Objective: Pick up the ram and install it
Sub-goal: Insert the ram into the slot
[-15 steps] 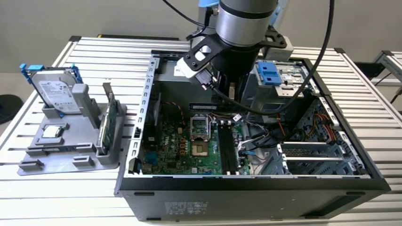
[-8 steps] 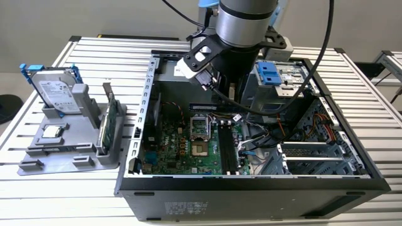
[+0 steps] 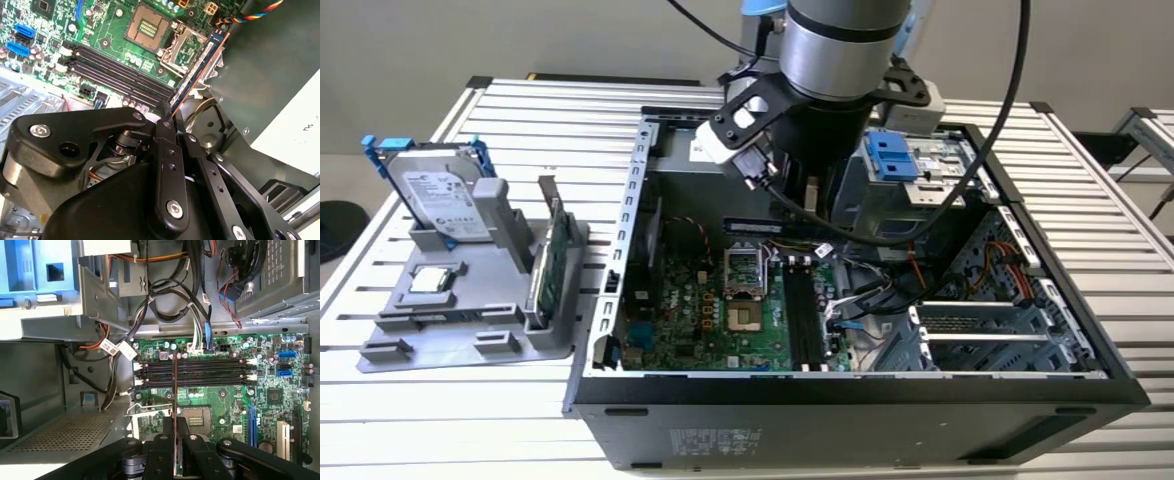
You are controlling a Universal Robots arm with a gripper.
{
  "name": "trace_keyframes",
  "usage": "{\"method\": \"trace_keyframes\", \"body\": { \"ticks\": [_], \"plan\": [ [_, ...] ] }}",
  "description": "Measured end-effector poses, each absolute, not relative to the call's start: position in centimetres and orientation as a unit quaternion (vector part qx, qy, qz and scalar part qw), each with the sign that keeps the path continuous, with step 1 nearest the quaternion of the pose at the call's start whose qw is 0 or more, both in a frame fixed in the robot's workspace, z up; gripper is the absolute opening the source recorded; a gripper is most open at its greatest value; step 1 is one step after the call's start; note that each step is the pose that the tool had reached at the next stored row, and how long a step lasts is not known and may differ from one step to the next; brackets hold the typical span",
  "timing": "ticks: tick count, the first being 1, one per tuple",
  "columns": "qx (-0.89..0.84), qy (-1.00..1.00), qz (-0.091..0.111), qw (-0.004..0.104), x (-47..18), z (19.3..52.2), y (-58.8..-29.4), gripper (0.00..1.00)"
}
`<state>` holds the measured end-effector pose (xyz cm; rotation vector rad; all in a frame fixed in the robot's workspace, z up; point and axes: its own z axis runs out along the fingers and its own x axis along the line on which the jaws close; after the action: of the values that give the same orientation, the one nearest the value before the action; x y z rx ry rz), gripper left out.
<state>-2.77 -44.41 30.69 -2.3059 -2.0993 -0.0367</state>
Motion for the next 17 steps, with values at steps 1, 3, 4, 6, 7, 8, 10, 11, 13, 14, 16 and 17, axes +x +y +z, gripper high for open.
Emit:
{"method": "trace_keyframes", "body": {
  "ticks": [1,3,4,6,7,8,10,11,13,14,16,17],
  "plan": [
    [-0.74,-0.672,-0.012,0.012,-2.73,30.7,-44.41,0.0],
    [-0.742,-0.671,-0.012,0.012,-2.59,30.71,-44.41,0.0],
    [-0.742,-0.67,-0.012,0.012,-2.5,30.72,-44.41,0.0],
    [-0.743,-0.669,-0.011,0.012,-2.36,30.88,-44.41,0.0],
    [-0.743,-0.669,-0.011,0.012,-2.29,30.98,-44.41,0.0],
    [-0.743,-0.669,-0.011,0.012,-2.23,31.03,-44.41,0.0],
    [-0.745,-0.667,-0.011,0.012,-2.13,31.03,-44.41,0.0],
    [-0.746,-0.666,-0.011,0.012,-2.09,31.03,-44.41,0.0],
    [-0.748,-0.663,-0.011,0.012,-2.02,31.04,-44.41,0.0],
    [-0.75,-0.662,-0.011,0.012,-1.99,31.04,-44.41,0.0],
    [-0.753,-0.658,-0.011,0.012,-1.96,31.04,-44.41,0.0],
    [-0.755,-0.656,-0.012,0.012,-1.95,31.04,-44.41,0.0]
  ]
}}
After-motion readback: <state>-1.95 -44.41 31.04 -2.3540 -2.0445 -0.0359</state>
